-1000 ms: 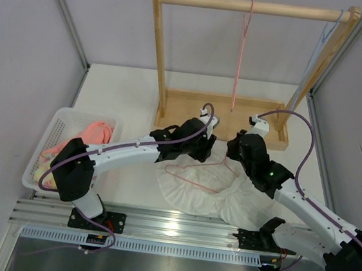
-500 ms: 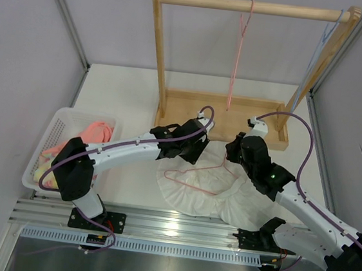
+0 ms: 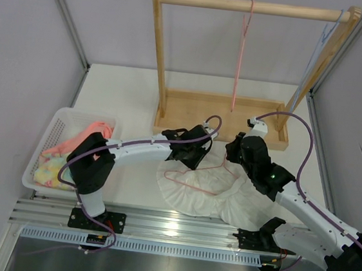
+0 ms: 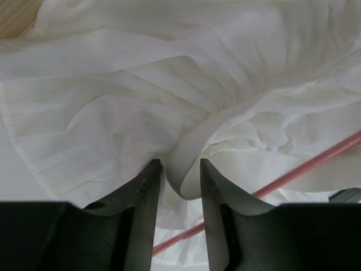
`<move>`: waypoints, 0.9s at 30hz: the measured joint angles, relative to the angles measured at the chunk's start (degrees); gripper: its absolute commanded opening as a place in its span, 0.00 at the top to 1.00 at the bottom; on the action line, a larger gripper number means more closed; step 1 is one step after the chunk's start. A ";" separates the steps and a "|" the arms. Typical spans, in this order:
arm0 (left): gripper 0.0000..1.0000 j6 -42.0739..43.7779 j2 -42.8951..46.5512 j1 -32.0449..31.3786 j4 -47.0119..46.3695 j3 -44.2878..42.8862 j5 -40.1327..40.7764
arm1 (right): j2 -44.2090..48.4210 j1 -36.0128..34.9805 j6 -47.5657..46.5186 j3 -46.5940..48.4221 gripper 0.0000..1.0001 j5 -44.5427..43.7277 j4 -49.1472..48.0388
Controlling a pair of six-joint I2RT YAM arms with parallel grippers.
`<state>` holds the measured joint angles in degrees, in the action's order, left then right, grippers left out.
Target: Place the skirt on the hanger
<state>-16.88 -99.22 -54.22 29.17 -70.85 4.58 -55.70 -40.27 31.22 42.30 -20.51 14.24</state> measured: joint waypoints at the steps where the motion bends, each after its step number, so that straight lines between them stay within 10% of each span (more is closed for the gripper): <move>1: 0.68 0.00 -0.63 0.07 0.11 0.00 0.20 | 0.00 0.00 -0.02 0.00 1.00 0.00 0.02; 7: 0.99 -0.24 -1.60 1.22 0.46 0.28 1.31 | 0.04 0.00 -0.63 0.00 1.00 -0.48 0.11; 27: 1.00 -0.17 5.27 5.99 2.12 5.40 1.33 | 2.82 8.68 -3.91 0.13 1.00 0.11 0.39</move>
<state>-17.06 -93.95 -48.23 31.29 -65.45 5.91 -52.88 -31.59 27.31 42.44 -20.40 14.63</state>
